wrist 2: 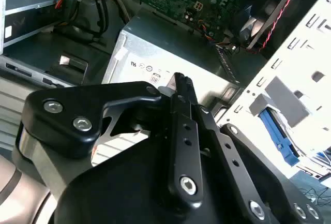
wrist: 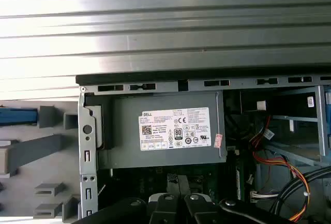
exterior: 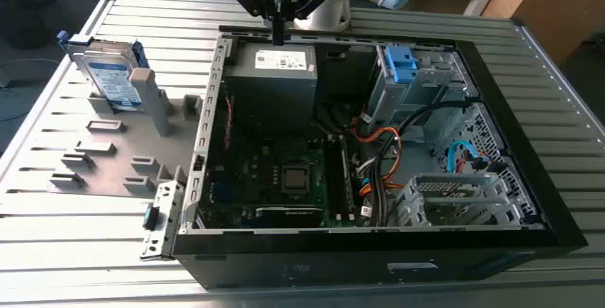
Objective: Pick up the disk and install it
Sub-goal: 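Reach for the disk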
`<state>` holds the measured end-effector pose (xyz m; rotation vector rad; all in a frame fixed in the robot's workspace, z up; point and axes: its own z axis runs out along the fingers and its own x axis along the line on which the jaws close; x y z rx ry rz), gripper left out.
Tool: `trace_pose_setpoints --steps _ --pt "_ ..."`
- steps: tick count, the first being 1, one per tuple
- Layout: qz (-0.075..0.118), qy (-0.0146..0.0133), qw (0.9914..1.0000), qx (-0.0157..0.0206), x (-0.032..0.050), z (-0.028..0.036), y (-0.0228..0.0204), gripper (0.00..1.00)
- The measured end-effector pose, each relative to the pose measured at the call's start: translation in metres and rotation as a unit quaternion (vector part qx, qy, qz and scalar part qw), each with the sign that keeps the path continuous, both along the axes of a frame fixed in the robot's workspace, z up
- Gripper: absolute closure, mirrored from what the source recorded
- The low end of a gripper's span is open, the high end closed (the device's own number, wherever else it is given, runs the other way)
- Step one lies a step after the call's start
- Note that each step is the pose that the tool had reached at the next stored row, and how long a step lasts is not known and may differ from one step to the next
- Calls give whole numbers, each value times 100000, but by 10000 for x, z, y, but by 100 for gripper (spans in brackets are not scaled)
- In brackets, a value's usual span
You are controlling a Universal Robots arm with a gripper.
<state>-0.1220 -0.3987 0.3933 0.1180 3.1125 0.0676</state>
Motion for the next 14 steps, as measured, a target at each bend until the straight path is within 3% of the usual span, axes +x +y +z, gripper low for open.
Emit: trace_pose_setpoints --steps 14 --pt "3 -3 100000 1 -70 0 2 89"
